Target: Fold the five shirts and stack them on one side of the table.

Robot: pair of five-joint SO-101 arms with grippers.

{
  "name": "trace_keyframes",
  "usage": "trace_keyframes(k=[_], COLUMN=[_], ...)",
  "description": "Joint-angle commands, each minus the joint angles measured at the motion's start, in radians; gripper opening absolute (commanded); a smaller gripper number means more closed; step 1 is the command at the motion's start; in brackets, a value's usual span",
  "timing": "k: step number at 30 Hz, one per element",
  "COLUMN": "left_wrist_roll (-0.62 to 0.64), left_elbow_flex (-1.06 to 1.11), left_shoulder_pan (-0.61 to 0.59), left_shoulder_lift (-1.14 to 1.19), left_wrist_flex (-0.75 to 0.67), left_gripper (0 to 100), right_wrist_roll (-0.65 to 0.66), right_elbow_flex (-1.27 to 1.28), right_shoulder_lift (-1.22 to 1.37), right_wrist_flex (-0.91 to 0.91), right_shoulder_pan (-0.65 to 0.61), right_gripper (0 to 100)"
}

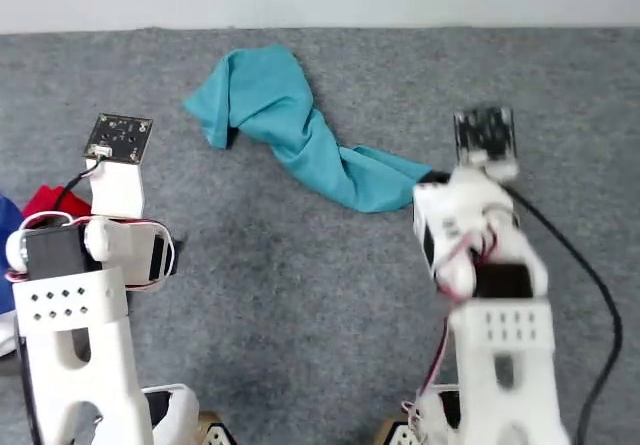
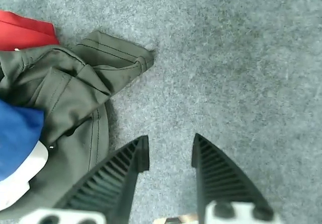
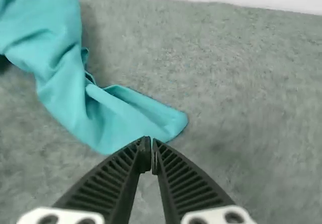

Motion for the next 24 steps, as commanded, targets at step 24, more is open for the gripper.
trace_keyframes(k=[24], left_wrist_roll=[0.006], left_elbow_flex=[-0.001], left_shoulder_pan=[-0.002], left_shoulder_lift=[-0.025], left_wrist_flex=[0.018], left_gripper=[15], right_wrist_roll=[0.259], right_elbow_flex=[-0.867], right_shoulder_lift=[1.171], right_wrist_flex=[0.151], right_shoulder_pan=[-0.116], right_gripper=[27.0])
